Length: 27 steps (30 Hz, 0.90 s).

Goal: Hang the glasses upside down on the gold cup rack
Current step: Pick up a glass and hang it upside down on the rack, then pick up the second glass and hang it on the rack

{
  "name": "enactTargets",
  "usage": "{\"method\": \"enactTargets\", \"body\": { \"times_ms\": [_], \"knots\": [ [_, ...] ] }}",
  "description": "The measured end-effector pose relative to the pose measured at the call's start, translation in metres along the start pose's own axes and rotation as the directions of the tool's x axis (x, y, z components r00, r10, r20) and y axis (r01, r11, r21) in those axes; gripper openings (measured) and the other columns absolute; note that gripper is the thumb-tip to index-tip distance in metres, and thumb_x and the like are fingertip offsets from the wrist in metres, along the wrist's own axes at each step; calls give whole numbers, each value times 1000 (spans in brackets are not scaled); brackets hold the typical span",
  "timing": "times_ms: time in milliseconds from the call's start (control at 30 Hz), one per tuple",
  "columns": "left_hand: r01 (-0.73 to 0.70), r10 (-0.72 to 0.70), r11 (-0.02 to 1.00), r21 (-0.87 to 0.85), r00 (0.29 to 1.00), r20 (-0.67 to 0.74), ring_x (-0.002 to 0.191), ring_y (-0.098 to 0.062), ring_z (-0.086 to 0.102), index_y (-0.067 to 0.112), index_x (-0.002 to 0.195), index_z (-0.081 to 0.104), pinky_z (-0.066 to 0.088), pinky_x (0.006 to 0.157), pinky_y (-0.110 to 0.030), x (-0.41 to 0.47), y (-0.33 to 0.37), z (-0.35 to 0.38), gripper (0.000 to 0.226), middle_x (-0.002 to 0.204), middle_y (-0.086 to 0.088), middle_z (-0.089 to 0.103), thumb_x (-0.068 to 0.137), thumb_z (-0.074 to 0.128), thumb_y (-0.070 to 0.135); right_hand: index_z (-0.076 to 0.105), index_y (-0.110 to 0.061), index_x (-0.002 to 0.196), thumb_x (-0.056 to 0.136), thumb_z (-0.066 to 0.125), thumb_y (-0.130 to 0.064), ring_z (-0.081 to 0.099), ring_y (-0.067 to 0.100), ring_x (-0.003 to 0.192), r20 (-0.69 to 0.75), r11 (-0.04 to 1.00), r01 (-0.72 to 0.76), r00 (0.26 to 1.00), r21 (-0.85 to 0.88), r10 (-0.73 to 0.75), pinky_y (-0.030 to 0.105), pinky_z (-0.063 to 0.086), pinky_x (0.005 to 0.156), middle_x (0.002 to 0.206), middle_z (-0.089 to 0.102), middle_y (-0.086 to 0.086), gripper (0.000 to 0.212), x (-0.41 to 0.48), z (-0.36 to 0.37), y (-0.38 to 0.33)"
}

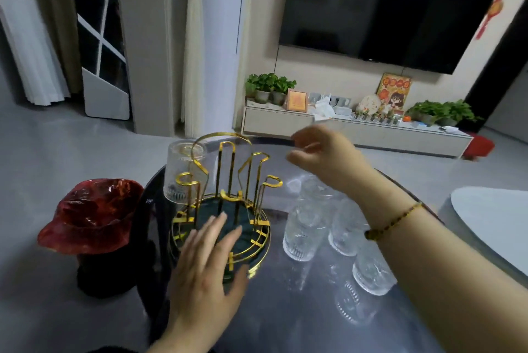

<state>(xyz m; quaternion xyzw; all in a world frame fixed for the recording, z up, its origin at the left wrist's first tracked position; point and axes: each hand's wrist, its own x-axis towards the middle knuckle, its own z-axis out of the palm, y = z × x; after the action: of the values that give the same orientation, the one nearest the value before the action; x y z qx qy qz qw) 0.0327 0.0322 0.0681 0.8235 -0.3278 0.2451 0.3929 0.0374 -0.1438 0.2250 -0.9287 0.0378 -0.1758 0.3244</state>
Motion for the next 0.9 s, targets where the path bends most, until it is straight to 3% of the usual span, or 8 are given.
{"method": "enactTargets", "body": {
  "times_ms": [67,167,233,300,367,467,567,900],
  "knots": [
    [-56,56,998,-7,994,92,123,-20,30,17,113,45,9,106,-24,-15,10,16,39,123,-12,51,91,27,42,55,-13,106,75,64,-21,52,13,94,-56,999,-50,997,20,51,26,43,85,105,58,0,34,-38,-4,28],
    [-84,83,996,-4,972,218,133,1,11,18,112,46,9,103,-22,-36,21,41,38,122,-7,51,92,25,42,57,-17,99,72,66,-19,53,11,93,-178,993,-101,978,57,110,8,37,81,98,58,-5,28,-94,0,71],
    [-73,62,997,25,956,288,132,-2,22,17,115,50,4,103,-18,-46,21,53,35,126,-5,44,91,41,40,56,-21,94,70,68,-17,52,11,92,-301,983,-139,938,122,170,2,35,77,95,57,-6,27,-125,10,96],
    [-20,-17,994,103,935,354,130,-18,34,17,124,47,-5,105,-15,-51,19,64,48,139,-3,36,80,64,29,51,-25,93,69,70,-15,49,13,95,-431,967,-166,871,192,235,12,35,82,93,51,-11,33,-146,23,117],
    [14,-85,985,174,908,410,135,-10,16,24,135,28,-4,108,-21,-54,15,70,52,148,6,20,89,49,37,48,-22,101,67,72,-16,45,15,102,-518,946,-221,795,237,316,27,36,91,98,45,-13,42,-162,34,140],
    [58,-176,965,257,870,461,135,-5,14,28,135,24,4,110,-26,-55,12,73,47,147,11,22,92,37,43,38,-11,121,65,73,-19,37,24,118,-505,865,-385,703,323,501,36,31,101,121,43,6,66,-174,48,168],
    [35,-170,960,279,861,479,134,-6,16,28,134,29,7,110,-26,-56,16,73,45,147,11,25,92,37,43,26,-9,131,65,74,-19,27,27,127,-414,809,-460,698,366,585,37,24,105,137,35,14,83,-171,57,184],
    [35,-185,953,301,855,485,134,-5,17,29,133,31,9,110,-28,-54,16,75,45,145,12,27,91,39,44,16,-7,134,62,76,-26,28,32,130,-459,781,-480,633,399,623,46,24,109,140,35,18,96,-134,65,199]
  ]
}}
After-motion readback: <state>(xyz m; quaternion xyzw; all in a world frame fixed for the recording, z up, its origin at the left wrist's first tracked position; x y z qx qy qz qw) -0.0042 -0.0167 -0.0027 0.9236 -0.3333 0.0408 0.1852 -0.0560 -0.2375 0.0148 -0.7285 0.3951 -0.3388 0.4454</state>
